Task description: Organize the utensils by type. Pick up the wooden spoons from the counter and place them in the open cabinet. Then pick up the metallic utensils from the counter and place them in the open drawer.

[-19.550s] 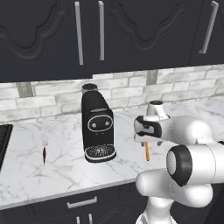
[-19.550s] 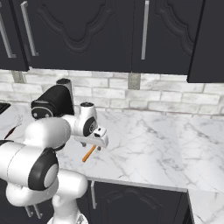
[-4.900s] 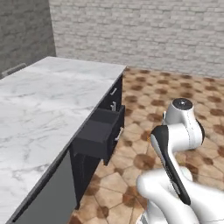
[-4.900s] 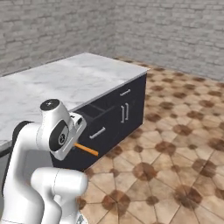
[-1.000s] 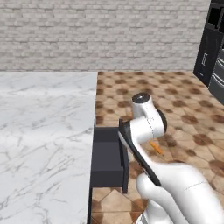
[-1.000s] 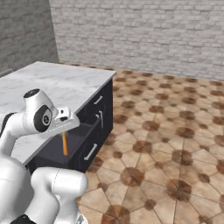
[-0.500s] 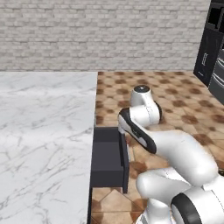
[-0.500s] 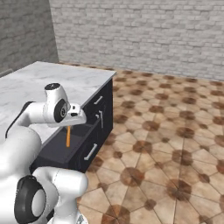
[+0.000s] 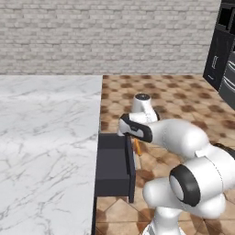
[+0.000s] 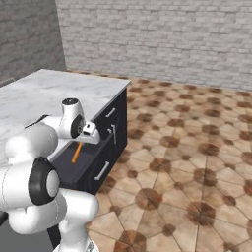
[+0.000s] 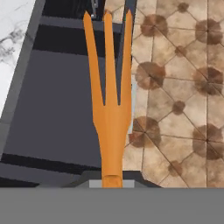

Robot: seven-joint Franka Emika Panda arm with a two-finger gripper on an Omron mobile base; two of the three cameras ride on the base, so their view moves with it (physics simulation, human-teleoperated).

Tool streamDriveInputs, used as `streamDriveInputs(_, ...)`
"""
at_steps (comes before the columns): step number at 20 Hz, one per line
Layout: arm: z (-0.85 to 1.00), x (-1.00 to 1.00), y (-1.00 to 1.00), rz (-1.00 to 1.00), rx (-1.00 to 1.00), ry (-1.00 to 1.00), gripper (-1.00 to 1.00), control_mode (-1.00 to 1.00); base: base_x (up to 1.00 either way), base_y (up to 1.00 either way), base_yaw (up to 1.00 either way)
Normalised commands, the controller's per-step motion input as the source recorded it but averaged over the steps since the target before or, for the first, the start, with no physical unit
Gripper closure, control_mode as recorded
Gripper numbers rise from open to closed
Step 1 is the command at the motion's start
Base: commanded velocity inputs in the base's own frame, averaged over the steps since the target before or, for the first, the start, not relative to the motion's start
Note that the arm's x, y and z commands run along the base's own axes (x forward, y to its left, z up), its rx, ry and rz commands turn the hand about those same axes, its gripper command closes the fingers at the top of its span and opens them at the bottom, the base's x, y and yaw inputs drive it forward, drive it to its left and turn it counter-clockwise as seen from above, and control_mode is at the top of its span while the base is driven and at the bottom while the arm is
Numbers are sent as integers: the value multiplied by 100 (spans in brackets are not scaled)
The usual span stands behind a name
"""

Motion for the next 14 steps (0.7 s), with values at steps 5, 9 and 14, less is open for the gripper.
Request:
streamDriveInputs(5, -36, 55, 16, -28, 13, 4, 100, -100, 0, 0, 0)
streamDriveInputs(9, -50, 39, 6, -17, 3, 3, 100, -100, 0, 0, 0)
streamDriveInputs(14, -46, 41, 4, -7, 0, 1, 100, -100, 0, 0, 0)
